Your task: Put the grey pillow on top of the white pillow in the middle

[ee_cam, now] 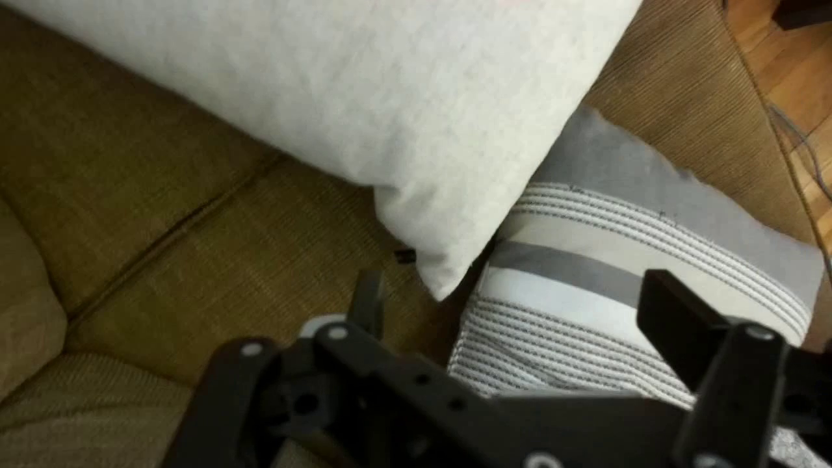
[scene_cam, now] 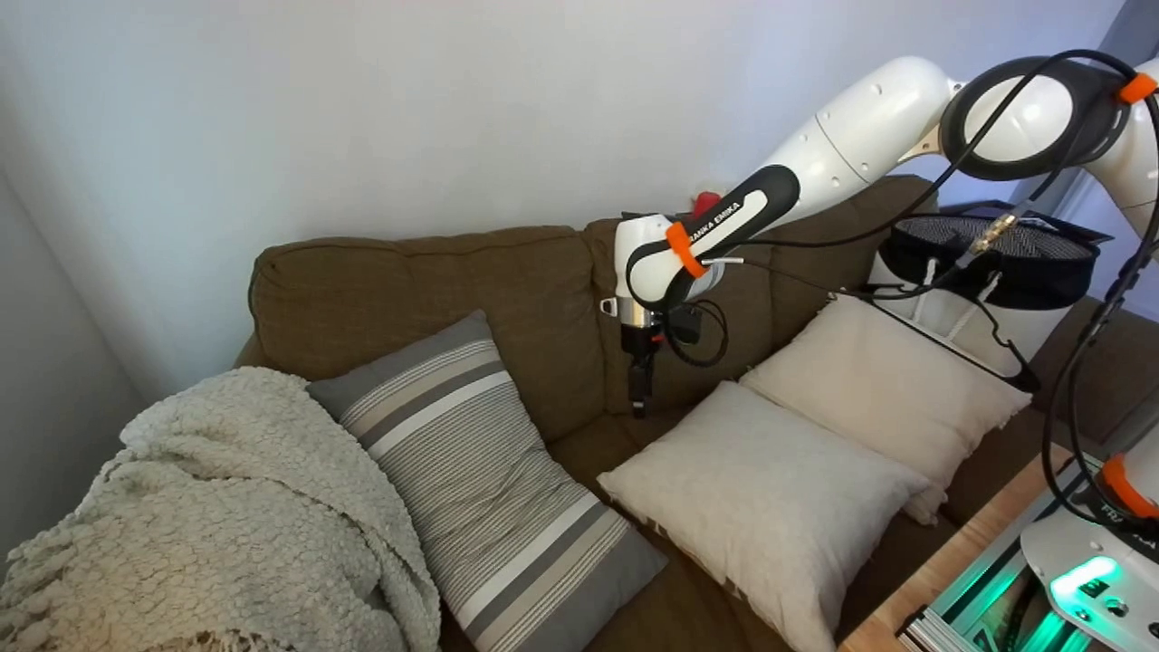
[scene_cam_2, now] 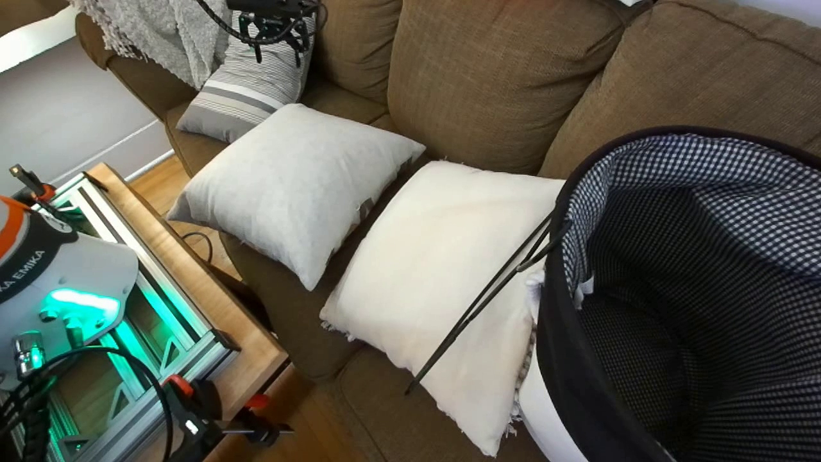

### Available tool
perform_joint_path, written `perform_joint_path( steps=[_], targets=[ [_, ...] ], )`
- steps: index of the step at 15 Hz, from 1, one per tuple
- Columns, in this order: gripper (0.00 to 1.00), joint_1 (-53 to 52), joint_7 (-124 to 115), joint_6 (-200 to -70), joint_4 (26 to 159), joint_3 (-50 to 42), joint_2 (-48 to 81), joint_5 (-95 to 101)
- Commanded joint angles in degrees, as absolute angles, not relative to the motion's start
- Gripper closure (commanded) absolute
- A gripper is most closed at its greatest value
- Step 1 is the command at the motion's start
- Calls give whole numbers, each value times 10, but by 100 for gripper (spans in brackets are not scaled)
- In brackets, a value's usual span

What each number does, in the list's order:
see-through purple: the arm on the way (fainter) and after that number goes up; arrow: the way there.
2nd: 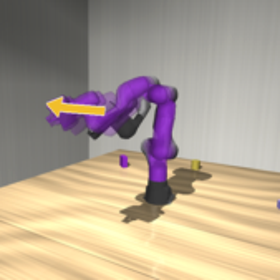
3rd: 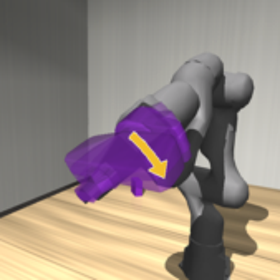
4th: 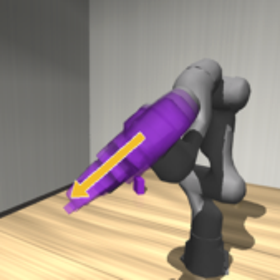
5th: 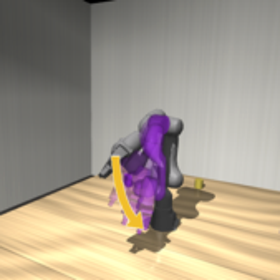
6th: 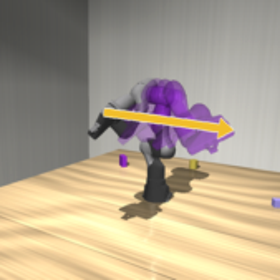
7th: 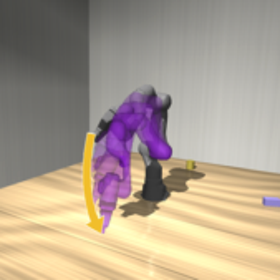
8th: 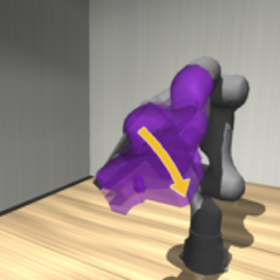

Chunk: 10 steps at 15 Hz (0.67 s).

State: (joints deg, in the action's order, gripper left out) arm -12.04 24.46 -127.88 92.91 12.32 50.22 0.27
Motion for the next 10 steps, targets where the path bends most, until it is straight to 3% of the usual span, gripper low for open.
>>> perform_joint_path(
  steps=[1,7,10],
  targets=[
    [0,-93,327,-1377,907,157,551,19],
    [0,-40,459,-1555,828,245,689,1],
    [0,1,533,-1585,780,319,768,-3]
  ],
)
